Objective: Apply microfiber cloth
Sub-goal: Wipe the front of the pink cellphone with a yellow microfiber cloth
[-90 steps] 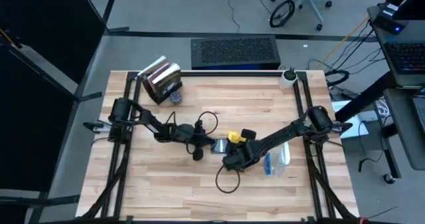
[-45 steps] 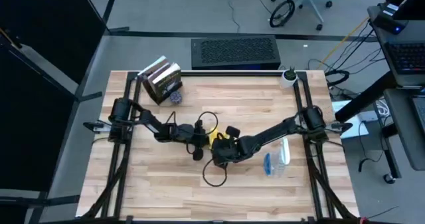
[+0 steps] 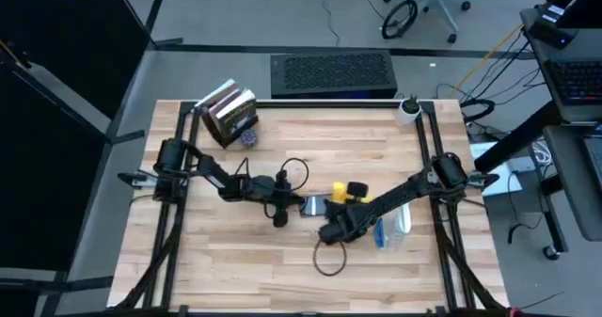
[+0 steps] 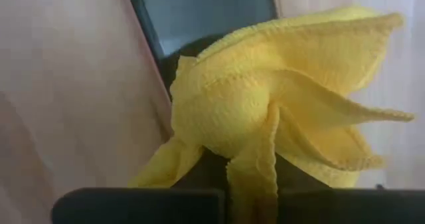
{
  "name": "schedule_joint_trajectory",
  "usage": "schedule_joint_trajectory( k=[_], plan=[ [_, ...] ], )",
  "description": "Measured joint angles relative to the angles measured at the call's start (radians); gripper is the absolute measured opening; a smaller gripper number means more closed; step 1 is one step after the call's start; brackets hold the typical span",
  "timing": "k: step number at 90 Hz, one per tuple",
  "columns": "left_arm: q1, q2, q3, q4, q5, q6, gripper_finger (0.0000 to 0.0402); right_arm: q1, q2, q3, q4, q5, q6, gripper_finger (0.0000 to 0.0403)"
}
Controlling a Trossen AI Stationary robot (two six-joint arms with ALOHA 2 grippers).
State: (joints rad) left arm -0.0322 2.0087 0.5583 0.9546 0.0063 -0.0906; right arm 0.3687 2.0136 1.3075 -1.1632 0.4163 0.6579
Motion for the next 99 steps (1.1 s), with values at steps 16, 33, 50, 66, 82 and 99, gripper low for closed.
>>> schedule_joint_trajectory(
  k=[16, 33, 50, 66, 82, 99],
  plan=[
    [0.000, 0.000, 0.000, 0.000, 0.000, -0.001, 0.0000, -0.017, -0.025, 0.038, 0.051, 0.054, 0.013, 0.0009],
    [0.000, 0.000, 0.000, 0.000, 0.000, -0.001, 0.0000, -0.060, -0.037, 0.096, 0.319, 0.215, -0.140, 0.0009],
    [0.000, 0.000, 0.000, 0.001, 0.000, -0.001, 0.0000, -0.112, -0.002, 0.094, 0.474, 0.114, -0.232, 0.0009],
    [-0.007, -0.012, -0.002, 0.012, -0.002, -0.008, 0.0000, -0.085, -0.016, 0.094, 0.328, 0.110, -0.178, 0.0009],
    [-0.023, -0.111, -0.010, -0.049, -0.007, -0.008, 0.0000, -0.025, -0.105, 0.095, 0.217, 0.150, -0.059, 0.0009],
    [-0.022, -0.272, -0.004, -0.164, -0.082, 0.034, 0.0000, -0.006, -0.111, 0.069, 0.104, 0.191, 0.040, 0.0009]
  ],
)
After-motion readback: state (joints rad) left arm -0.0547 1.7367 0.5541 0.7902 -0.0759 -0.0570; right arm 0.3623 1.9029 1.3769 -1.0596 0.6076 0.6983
